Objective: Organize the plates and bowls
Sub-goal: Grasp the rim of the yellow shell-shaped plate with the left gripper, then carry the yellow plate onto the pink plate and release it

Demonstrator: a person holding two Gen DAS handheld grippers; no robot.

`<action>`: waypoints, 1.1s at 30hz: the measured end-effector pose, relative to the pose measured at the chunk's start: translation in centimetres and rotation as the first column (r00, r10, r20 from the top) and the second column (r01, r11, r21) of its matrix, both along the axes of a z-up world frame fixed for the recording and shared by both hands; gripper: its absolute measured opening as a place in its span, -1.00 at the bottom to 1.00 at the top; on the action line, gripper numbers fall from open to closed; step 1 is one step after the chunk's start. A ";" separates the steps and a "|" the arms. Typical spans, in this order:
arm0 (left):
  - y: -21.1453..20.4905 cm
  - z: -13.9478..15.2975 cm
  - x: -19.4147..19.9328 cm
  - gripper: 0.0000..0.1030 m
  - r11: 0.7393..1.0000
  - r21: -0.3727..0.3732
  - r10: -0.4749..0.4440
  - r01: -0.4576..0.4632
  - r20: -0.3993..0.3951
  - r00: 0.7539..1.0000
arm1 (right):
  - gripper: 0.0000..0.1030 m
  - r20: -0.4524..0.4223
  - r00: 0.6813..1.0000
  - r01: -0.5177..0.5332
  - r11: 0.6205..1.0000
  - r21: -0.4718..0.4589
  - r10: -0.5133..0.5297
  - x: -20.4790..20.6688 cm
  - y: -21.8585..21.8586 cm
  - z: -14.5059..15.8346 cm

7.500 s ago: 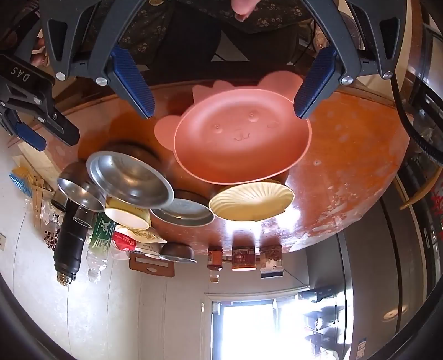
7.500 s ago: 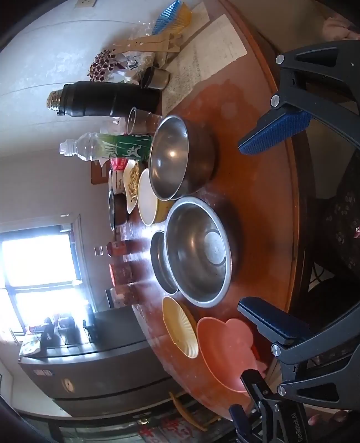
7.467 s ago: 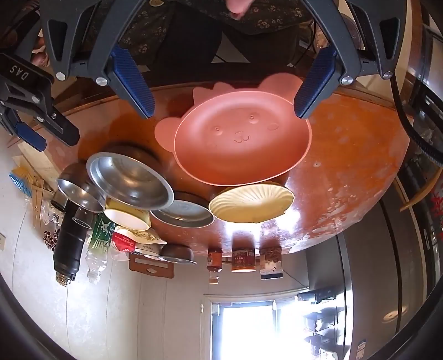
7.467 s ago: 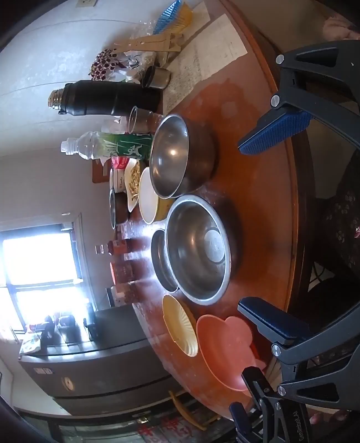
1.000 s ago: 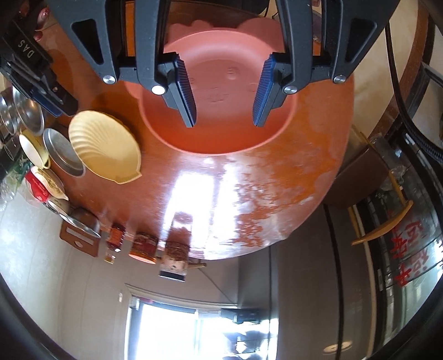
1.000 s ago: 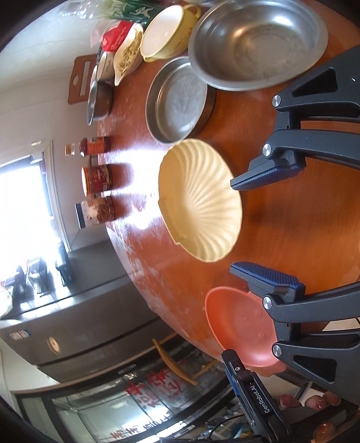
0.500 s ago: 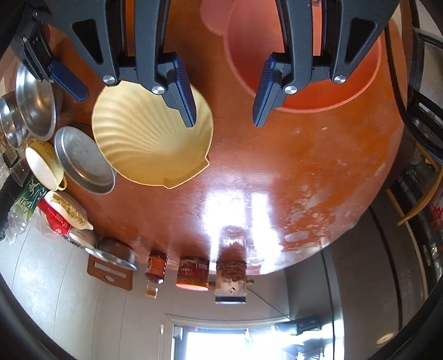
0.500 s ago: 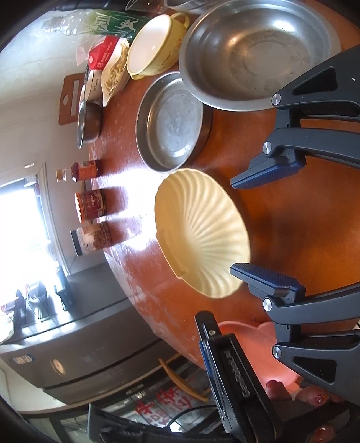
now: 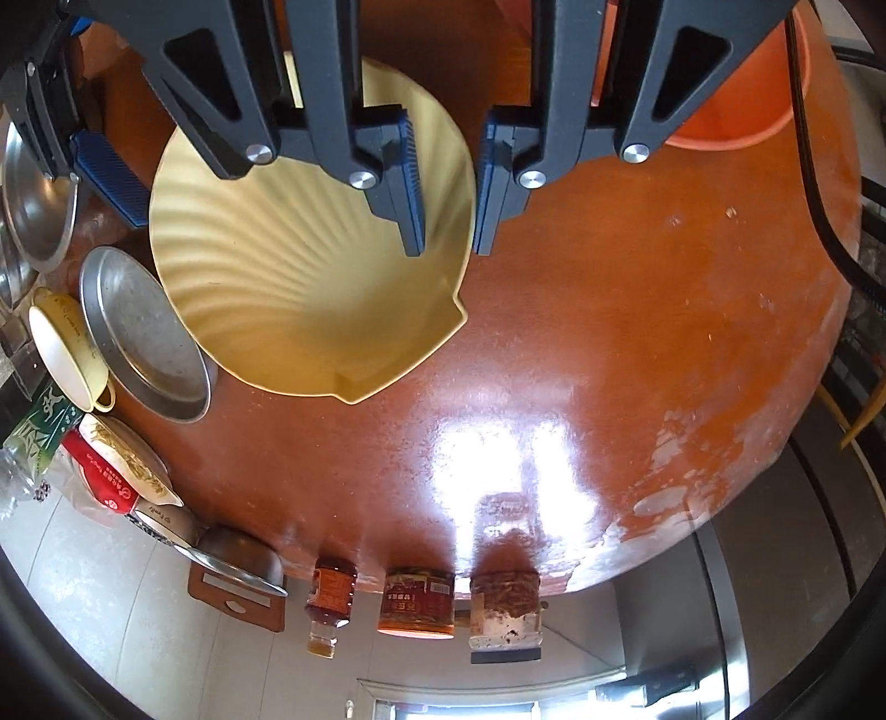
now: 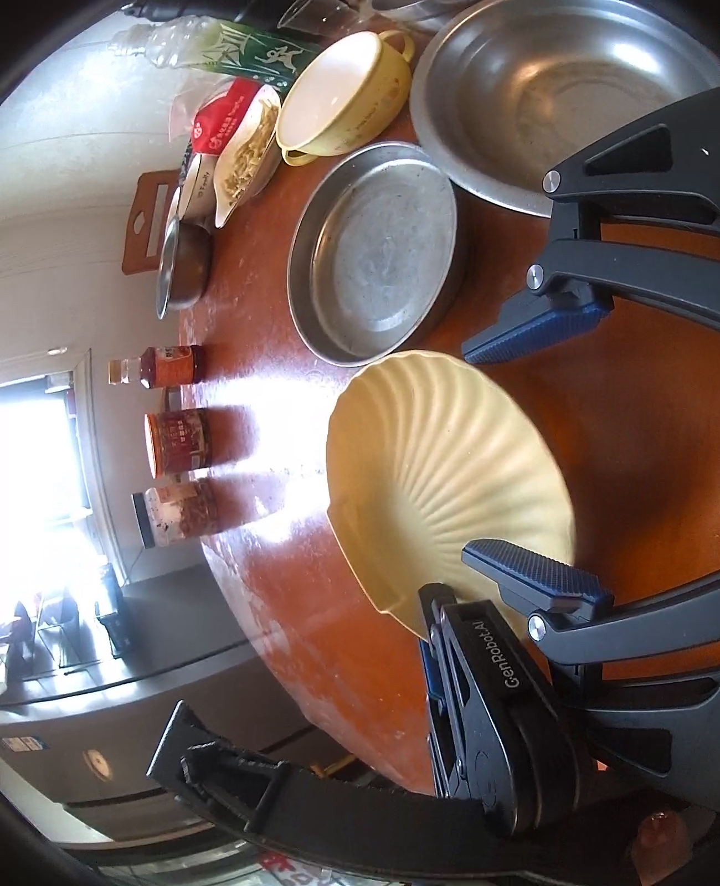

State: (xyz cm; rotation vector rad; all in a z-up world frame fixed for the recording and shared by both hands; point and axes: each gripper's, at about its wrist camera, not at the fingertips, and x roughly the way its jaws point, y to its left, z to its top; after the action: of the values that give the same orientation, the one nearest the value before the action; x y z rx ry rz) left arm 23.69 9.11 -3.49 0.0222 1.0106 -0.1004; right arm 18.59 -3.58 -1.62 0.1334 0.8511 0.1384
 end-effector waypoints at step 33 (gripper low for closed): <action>7.4 6.4 -4.7 -0.77 0.987 -0.149 0.080 -0.056 0.162 0.983 | -0.16 0.150 0.979 -0.168 0.966 0.194 0.140 -1.7 2.1 4.9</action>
State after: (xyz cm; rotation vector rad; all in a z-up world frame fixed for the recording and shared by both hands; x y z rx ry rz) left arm 19.02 16.47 2.93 -0.1335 0.8328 -0.1068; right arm 16.84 -1.52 3.33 0.2493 0.7097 0.3793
